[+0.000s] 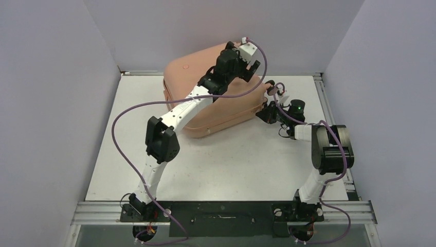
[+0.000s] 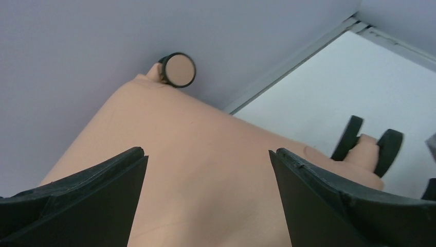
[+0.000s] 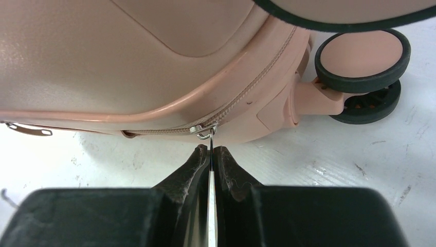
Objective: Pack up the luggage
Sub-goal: Zip the luggage at the center of the board.
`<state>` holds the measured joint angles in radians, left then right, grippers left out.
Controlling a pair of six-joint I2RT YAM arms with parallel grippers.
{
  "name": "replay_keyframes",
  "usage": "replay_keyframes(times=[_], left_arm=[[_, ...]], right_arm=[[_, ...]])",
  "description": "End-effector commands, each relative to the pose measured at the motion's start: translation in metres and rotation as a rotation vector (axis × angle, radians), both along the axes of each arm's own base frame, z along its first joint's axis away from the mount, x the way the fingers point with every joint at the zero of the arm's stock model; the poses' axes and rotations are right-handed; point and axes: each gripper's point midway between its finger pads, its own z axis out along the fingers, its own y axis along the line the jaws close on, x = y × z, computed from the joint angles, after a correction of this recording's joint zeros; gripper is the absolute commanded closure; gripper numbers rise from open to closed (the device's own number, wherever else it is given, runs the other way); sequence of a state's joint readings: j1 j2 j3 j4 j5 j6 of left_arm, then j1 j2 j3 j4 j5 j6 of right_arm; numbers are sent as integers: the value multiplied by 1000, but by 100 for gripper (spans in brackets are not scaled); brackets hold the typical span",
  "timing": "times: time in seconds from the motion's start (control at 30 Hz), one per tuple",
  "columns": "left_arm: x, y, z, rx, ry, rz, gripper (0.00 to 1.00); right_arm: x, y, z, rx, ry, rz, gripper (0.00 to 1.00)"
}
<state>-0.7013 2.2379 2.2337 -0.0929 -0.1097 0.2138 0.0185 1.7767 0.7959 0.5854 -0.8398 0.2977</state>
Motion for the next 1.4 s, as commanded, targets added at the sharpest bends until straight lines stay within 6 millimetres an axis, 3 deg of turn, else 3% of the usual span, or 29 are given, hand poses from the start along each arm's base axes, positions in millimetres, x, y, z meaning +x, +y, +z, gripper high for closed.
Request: replay_keyframes(times=[0.0,0.07,0.17,0.23,0.27,0.3,0.37,0.47,0.6,0.73,0.9,1.17,1.37], left_arm=[[-13,84,66,19,17,269,4],[-40,129,71,-13,127,338,4],[-64,197,56,-132,315,367,3],[-69,255,33,-203,446,429,2],[-67,298,19,-247,488,495,7],[-70,325,1,-284,522,537,10],[-79,363,-31,-351,556,580,12],[-91,394,-67,-431,588,639,12],[-93,399,-108,-523,642,678,14],[-87,390,-145,-624,738,668,17],[-78,396,-191,-670,838,734,20],[-56,388,-209,-765,879,706,22],[-57,378,-215,-781,898,685,23]], right_arm=[[12,-13,17,24,-39,-26,95],[13,-16,17,24,-44,-39,95],[13,-17,14,39,-40,-46,95],[13,-16,12,45,-28,-46,95],[13,-16,11,46,-26,-46,95],[13,-16,11,47,-26,-46,95],[13,-16,12,49,-34,-48,95],[14,-16,17,53,-48,-48,95],[14,-14,26,49,-74,-42,95],[14,-15,31,47,-91,-42,95],[13,-14,37,55,-105,-40,95],[12,-15,34,50,-99,-37,95],[13,-15,30,54,-88,-37,95]])
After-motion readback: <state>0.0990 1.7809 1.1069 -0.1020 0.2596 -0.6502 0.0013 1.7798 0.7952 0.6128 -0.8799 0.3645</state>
